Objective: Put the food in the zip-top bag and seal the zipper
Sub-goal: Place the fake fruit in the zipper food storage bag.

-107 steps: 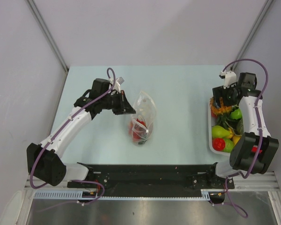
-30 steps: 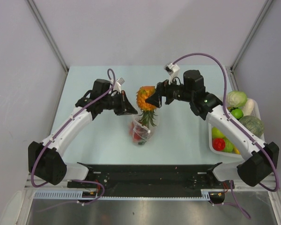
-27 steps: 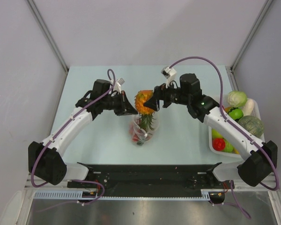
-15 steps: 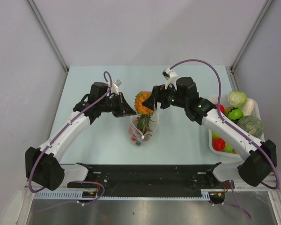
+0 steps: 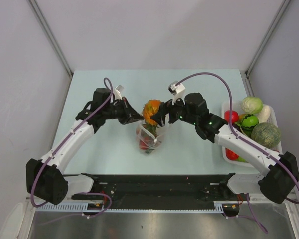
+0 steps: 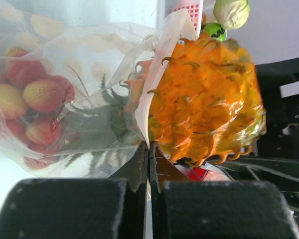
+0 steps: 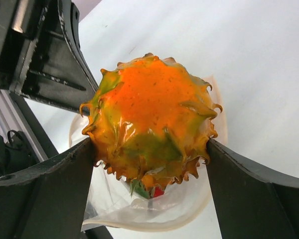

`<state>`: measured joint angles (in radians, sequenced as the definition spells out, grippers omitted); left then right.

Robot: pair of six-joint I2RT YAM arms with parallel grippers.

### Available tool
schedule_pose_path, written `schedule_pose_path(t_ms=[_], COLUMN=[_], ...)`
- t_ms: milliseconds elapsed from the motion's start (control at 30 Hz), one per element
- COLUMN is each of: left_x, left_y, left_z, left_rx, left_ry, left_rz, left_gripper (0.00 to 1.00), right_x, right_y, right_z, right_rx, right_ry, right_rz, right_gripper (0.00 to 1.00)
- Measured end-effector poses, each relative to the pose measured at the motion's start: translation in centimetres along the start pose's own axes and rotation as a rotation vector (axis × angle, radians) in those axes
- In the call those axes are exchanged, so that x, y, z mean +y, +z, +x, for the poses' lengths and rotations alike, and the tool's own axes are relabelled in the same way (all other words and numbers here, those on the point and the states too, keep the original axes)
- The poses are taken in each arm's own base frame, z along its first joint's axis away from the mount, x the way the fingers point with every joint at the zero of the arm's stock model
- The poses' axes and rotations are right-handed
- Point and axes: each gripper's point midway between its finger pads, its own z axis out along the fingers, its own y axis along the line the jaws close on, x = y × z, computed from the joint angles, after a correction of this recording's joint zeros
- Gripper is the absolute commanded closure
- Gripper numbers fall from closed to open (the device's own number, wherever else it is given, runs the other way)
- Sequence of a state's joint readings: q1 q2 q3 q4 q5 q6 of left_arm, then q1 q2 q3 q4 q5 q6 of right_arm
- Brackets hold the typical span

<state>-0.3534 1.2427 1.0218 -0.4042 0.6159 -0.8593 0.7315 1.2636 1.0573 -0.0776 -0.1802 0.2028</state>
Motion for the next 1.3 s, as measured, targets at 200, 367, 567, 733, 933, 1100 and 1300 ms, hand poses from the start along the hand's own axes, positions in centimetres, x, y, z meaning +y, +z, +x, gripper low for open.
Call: schedule_pose_path(t_ms=[200,367,567,733,933,1100,1300], left_x=[-0.1,0.1,-0.1,-0.2,-0.2,0.7,-0.1], left_y=[-0.4,-0.8,-1.3,-1.4,-1.0,-1.0,-1.2], left_z=[-0.2,-0.6,-1.0,-0.9,0.0,-0.2,0.4], left_rx=[-0.022,-0.053,-0.085,-0.086,-0.065,-0.076,-0.069], left_ry=[-0.019,0.008,0.064,0.108,0.179,0.218,0.272], left_rz=[-0.003,-0.014,-0.014,-0.011,-0.016,-0.059,-0.036], left_gripper=[1.00,1.00,1.00,1.00,1.00,1.00,1.00], right_x=[0.3,-0.5,-1.9,0.4,3.9,3.7,1.7], right_y=[0.0,0.1,-1.3,-2.8,-2.8,-1.7,0.3], right_z=[1.2,2.9,3.4,3.3,4.1,6.7,10.2], right_rx=[0.036,0.118,0.181,0.211,0.310,0.447,0.639], right_ry=[0.029,0.095,0.161,0.154,0.080,0.077,0.192], right_rz=[-0.022,-0.052,-0.077,-0.184,-0.341,-0.373,-0.332], right_gripper=[1.00,1.00,1.00,1.00,1.00,1.00,1.00])
